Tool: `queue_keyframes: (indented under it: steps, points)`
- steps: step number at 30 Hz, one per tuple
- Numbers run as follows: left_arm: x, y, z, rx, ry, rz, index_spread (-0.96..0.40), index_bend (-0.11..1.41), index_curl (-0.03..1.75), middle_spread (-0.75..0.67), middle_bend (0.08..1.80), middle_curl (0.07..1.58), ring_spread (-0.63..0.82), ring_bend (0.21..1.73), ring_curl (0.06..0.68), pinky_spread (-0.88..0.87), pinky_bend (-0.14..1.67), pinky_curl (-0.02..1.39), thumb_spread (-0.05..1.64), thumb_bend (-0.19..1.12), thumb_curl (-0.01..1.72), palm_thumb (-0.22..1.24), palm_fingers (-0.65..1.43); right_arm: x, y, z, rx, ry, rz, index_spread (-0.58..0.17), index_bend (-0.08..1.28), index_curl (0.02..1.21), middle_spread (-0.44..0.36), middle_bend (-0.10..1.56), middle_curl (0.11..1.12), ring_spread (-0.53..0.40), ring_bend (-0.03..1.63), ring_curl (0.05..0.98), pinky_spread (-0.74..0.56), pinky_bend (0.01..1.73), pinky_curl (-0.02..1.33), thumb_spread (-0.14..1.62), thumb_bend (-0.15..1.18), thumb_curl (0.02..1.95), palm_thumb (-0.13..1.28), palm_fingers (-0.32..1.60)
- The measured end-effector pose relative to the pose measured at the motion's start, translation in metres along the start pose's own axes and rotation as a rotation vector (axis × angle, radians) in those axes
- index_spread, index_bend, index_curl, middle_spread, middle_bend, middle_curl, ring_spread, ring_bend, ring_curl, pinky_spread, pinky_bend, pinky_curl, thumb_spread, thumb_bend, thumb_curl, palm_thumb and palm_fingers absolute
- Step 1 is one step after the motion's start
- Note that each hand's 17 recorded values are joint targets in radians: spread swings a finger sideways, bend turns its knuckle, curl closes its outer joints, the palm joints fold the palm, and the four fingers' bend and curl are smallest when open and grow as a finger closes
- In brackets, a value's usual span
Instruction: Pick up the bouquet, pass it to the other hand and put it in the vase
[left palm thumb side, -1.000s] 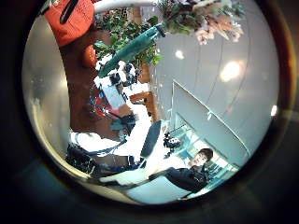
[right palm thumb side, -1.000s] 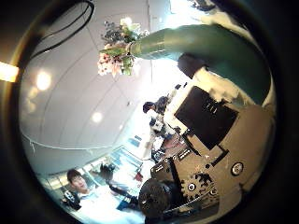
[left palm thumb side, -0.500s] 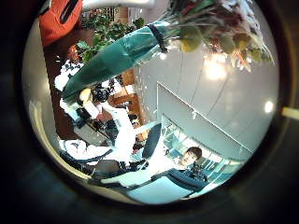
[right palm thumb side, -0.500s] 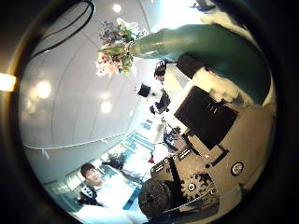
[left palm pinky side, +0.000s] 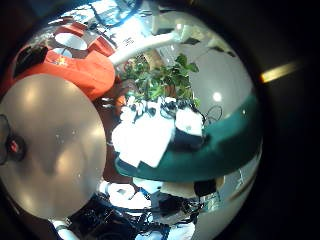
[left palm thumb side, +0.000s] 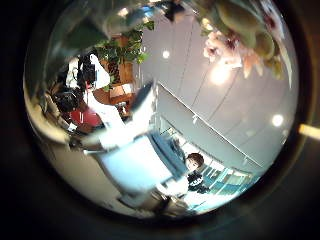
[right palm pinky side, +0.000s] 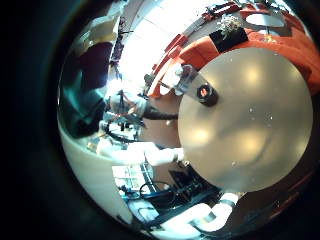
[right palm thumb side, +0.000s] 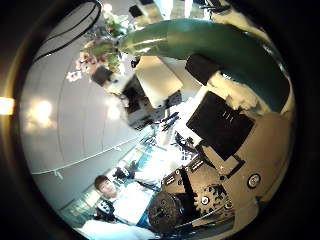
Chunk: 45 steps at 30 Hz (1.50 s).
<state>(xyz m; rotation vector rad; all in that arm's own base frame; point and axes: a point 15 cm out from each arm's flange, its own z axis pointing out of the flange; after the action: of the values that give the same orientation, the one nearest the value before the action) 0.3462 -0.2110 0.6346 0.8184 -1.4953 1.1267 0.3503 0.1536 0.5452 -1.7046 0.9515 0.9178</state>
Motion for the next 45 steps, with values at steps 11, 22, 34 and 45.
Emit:
queue_keyframes:
  steps: [11, 22, 34, 45]
  points:
    - [0.002, -0.004, 0.001, 0.004, 0.031, 0.0, -0.47, 0.61, 0.74, -0.43, 1.01, 0.82, -0.42, 1.33, 0.497, -0.49, 1.16, 0.63, 0.97, 0.18, 0.57, 0.97, 1.21, 0.025, -0.011, -0.01, 0.054, 0.007, 0.055, -0.229, 1.16, 0.95, -0.142, 1.35, 0.85, -0.196, 1.46, 0.718, -0.21, 1.17, 1.07, 0.88, -0.06, 1.36, 0.91, 1.08]
    - [0.02, -0.01, -0.029, 0.105, -0.016, 0.076, -0.64, 0.72, 1.0, -0.49, 1.13, 0.91, -0.41, 1.47, 0.548, -0.54, 1.27, 0.73, 1.04, 0.18, 0.7, 1.02, 1.07, 0.052, -0.012, -0.036, 0.102, 0.017, 0.115, -0.363, 0.49, 0.76, -0.203, 0.99, 0.71, -0.265, 1.25, 0.591, -0.43, 1.11, 0.85, 0.93, -0.05, 0.89, 0.74, 0.46]
    - [0.059, -0.009, -0.088, 0.27, -0.175, 0.199, -0.72, 0.66, 1.16, -0.51, 1.13, 0.95, -0.4, 1.49, 0.546, -0.55, 1.26, 0.78, 1.07, 0.16, 0.79, 1.03, 1.05, 0.075, 0.008, -0.043, 0.046, 0.038, 0.181, -0.324, 0.2, 0.5, -0.031, 0.51, 0.47, -0.074, 0.95, 0.412, 0.11, 0.92, 0.73, 0.91, -0.04, 0.61, 0.64, 0.0]
    - [0.054, 0.002, -0.132, 0.386, -0.234, 0.216, -0.75, 0.61, 1.26, -0.51, 1.11, 0.97, -0.4, 1.49, 0.542, -0.56, 1.23, 0.81, 1.09, 0.13, 0.86, 1.03, 1.06, 0.078, 0.006, -0.046, 0.057, 0.044, 0.189, -0.302, 0.17, 0.41, 0.031, 0.41, 0.4, 0.022, 0.84, 0.333, 0.37, 0.77, 0.6, 0.91, -0.03, 0.5, 0.64, 0.07]
